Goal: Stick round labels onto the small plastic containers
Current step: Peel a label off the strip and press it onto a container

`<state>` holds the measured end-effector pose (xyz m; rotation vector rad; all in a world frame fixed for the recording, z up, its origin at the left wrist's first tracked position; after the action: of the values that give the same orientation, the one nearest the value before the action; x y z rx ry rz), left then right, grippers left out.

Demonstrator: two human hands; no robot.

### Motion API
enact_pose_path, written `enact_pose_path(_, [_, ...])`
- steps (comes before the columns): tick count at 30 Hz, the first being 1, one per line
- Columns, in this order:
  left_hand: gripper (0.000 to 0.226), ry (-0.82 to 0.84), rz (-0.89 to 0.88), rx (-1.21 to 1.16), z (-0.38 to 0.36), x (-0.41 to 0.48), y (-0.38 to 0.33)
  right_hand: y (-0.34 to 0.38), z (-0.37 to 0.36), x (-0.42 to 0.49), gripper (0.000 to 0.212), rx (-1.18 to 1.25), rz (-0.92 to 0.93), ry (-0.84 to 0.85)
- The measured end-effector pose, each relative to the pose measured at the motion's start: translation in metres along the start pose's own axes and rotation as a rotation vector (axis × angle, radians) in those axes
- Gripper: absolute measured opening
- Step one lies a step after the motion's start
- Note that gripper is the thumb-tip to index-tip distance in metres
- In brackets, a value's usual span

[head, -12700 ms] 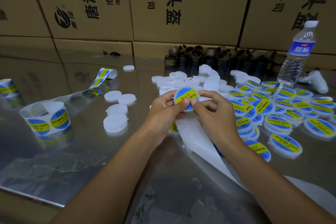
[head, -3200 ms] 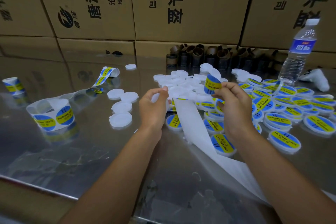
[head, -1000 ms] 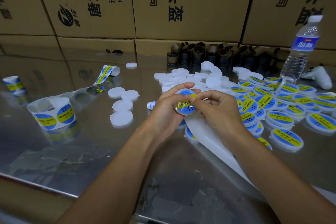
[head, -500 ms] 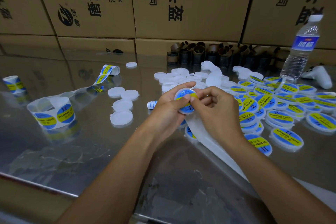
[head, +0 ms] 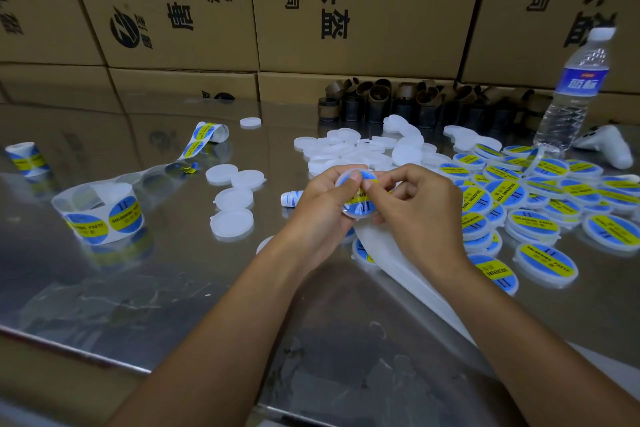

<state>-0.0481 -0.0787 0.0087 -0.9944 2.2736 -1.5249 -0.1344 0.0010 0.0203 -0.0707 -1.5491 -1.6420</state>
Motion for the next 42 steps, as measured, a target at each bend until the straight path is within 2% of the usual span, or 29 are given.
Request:
enact_pose_path(4, [0.016, 0.003, 0.023, 0.019, -0.001, 0.0, 0.0, -0.001, -0.002, -0.001, 0.02, -0.013, 0.027, 0.02])
enact_pose_path(14, [0.015, 0.032, 0.064, 0.019, -0.003, 0.0, 0.004, 0.0, -0.007, -0.005, 0.021, -0.24, 0.12, 0.098])
enact_pose_path(22, [0.017, 0.02, 0.032, -0.05, -0.001, 0.001, -0.001, 0.003, -0.01, -0.011, 0.022, -0.222, 0.171, 0.113])
enact_pose_path(27, [0.016, 0.009, 0.011, -0.06, 0.001, 0.001, -0.001, 0.0, -0.002, -0.003, 0.039, -0.054, 0.037, 0.044])
enact_pose_path(32, [0.014, 0.034, 0.001, -0.017, 0.003, 0.001, 0.0, -0.002, -0.001, -0.003, 0.03, 0.061, -0.066, 0.094])
enact_pose_path(37, [0.022, 0.087, -0.013, -0.004, 0.005, 0.001, 0.0, 0.004, -0.002, -0.005, 0.023, 0.229, -0.098, 0.095])
enact_pose_path(42, [0.015, 0.009, -0.02, -0.076, 0.008, 0.003, -0.003, 0.009, -0.005, -0.007, 0.019, 0.302, -0.11, 0.219])
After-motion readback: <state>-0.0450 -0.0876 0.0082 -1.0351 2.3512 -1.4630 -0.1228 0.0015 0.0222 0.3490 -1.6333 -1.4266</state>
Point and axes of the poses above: each hand's wrist, its own x-axis towards the middle knuckle, its own z-axis out of the back of the hand, y = z × x, the point moved 3 cm from there along x, towards the middle knuckle, and after that the axes turned 4 degrees about x, right-handed, at the moved point
